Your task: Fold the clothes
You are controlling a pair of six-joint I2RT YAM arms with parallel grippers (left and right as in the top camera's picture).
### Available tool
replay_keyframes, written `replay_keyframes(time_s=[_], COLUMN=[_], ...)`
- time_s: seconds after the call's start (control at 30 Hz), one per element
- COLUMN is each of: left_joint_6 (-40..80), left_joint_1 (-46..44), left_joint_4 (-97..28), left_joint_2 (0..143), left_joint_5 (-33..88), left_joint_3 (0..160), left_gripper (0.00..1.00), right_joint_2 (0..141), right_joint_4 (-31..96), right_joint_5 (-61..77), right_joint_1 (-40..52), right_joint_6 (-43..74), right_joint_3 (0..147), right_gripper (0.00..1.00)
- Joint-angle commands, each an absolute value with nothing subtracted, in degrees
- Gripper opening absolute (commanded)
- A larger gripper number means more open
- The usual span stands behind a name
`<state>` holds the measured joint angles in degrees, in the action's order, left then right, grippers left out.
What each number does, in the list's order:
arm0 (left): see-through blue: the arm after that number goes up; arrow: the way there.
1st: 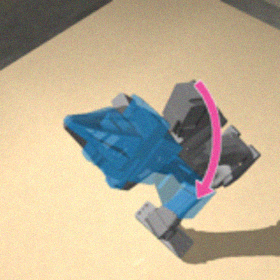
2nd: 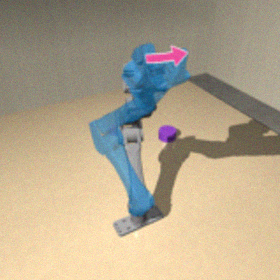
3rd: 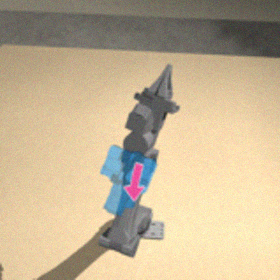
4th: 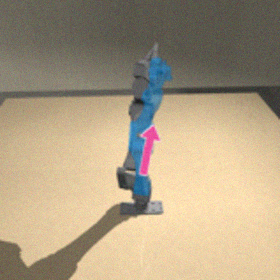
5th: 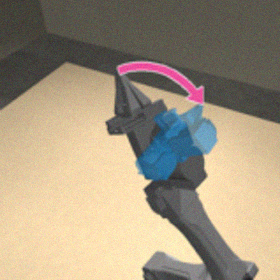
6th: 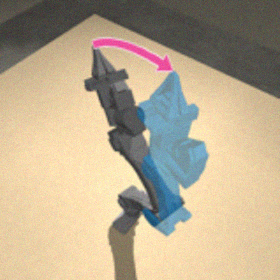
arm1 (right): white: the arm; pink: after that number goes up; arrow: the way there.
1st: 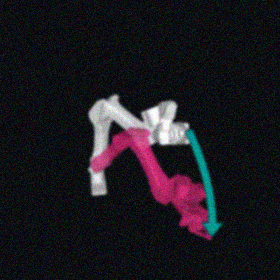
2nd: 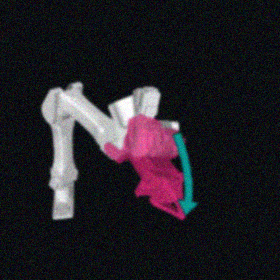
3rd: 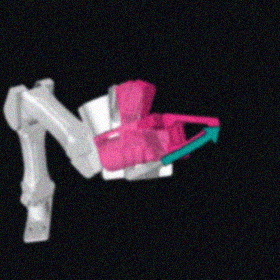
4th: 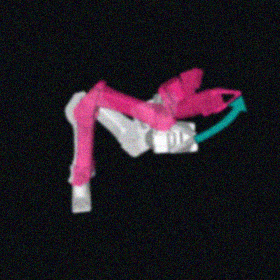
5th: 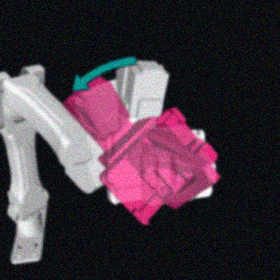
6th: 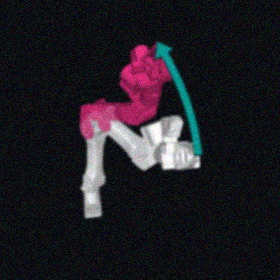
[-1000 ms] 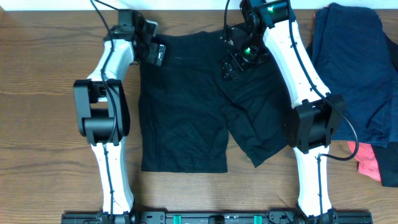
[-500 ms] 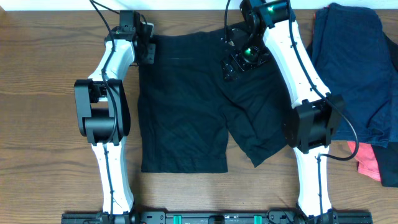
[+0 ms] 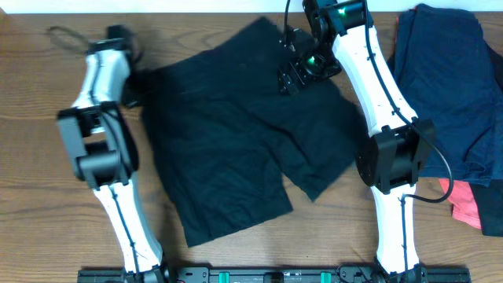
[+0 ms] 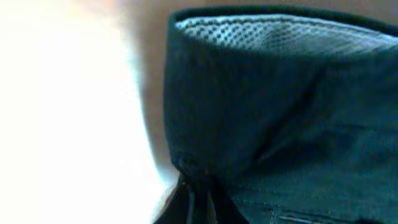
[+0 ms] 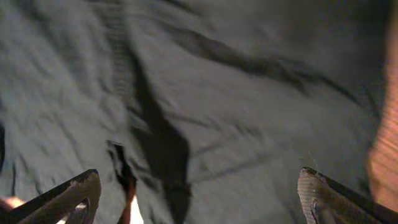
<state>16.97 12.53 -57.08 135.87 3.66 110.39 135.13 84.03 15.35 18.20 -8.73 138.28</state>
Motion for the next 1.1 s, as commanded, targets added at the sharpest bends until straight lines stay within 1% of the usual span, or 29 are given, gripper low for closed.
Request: replay_keyframes(time_s=[0.0, 0.03, 0.07, 0.1, 0.13, 0.33, 0.43, 0.53, 0.8, 0.97, 1.07], left_joint_6=[19.6, 19.5, 19.6, 19.6, 19.6, 17.2, 15.8, 15.0, 15.0, 15.1, 15.0], left_joint_1=[17.7, 19.0, 20.1, 21.0, 21.8, 23.6, 23.5, 23.4, 23.4, 23.3, 23.3], left_joint_4=[-61.3, -62.8, -64.1, -65.1, -66.2, -71.3, -74.5, -75.8, -74.2, -74.0, -74.0], left_joint_2=[137.4, 137.4, 137.4, 137.4, 137.4, 136.7, 134.1, 128.8, 108.6, 99.0, 95.8], left_joint_5=[-0.7, -0.7, -0.7, -0.6, -0.6, -0.5, -0.6, -0.5, -0.5, -0.5, -0.5], left_joint_3=[109.1, 109.1, 109.1, 109.1, 109.1, 109.6, 110.9, 111.3, 111.3, 111.3, 111.3], left_gripper=[0.07, 0.14, 0.38, 0.69, 0.98, 0.98, 0.98, 0.98, 0.98, 0.98, 0.98], right_joint_2=[134.1, 134.1, 134.2, 134.2, 134.2, 134.2, 134.2, 134.2, 134.2, 134.2, 134.2], right_joint_4=[82.7, 82.2, 81.7, 81.3, 81.1, 81.7, 81.7, 81.2, 78.4, 76.6, 75.0], right_joint_5=[14.7, 14.7, 14.8, 14.8, 14.8, 14.8, 14.9, 15.0, 11.7, 6.8, 4.0], right_joint_1=[17.8, 17.8, 17.9, 18.0, 18.1, 19.0, 19.9, 21.7, 26.9, 27.8, 27.8], right_joint_6=[-2.9, -2.1, -1.4, -0.9, -0.6, 0.4, 1.8, 1.8, 3.8, 5.8, 7.6], right_joint_3=[139.4, 139.3, 139.2, 138.9, 138.9, 137.6, 135.1, 131.4, 120.8, 116.2, 113.3], right_gripper=[0.99, 0.99, 0.99, 0.99, 0.99, 0.99, 0.99, 0.99, 0.99, 0.99, 0.99])
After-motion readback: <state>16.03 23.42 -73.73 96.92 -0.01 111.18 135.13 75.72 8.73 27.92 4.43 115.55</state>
